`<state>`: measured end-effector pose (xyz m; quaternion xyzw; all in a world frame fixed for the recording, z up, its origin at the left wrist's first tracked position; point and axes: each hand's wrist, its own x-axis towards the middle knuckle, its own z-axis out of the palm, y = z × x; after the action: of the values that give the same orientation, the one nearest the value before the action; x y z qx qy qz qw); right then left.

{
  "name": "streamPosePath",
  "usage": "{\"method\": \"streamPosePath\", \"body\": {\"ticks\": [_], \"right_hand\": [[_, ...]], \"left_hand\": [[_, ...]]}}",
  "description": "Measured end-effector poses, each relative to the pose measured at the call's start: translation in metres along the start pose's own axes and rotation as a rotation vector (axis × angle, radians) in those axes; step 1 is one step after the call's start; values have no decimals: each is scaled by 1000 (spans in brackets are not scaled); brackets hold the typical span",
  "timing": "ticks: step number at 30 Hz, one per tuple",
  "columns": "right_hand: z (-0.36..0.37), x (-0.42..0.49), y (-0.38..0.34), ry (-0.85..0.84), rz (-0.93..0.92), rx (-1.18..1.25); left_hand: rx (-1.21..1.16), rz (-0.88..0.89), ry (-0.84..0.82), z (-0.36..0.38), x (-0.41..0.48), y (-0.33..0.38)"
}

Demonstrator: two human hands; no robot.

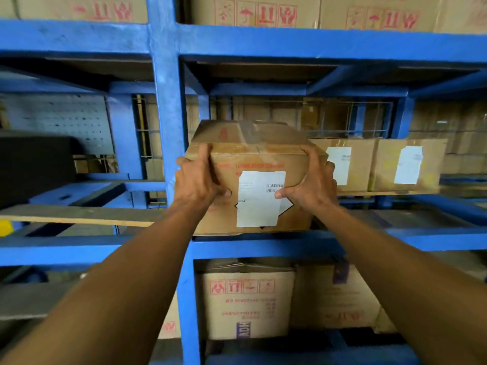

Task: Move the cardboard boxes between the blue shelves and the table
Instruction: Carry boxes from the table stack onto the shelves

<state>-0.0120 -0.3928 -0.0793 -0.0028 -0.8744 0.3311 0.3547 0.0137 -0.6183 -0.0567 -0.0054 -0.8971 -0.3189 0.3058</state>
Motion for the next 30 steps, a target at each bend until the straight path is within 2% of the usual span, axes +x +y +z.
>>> {"method": "streamPosePath", "body": {"ticks": [9, 22, 24, 26, 30], "right_hand": [[25, 31, 32, -53, 30, -2], [78, 104, 61, -32, 51, -138], [87, 116, 59, 18, -6, -255], [92, 124, 58, 85, -126, -414], [114, 134, 73, 169, -470, -515]], "left_hand": [[50, -22, -23, 38, 28, -3], [100, 19, -100, 113, 127, -28], [109, 31, -109, 119, 144, -32], [193, 122, -76, 121, 154, -35], [459, 406, 149, 142, 168, -49]]}}
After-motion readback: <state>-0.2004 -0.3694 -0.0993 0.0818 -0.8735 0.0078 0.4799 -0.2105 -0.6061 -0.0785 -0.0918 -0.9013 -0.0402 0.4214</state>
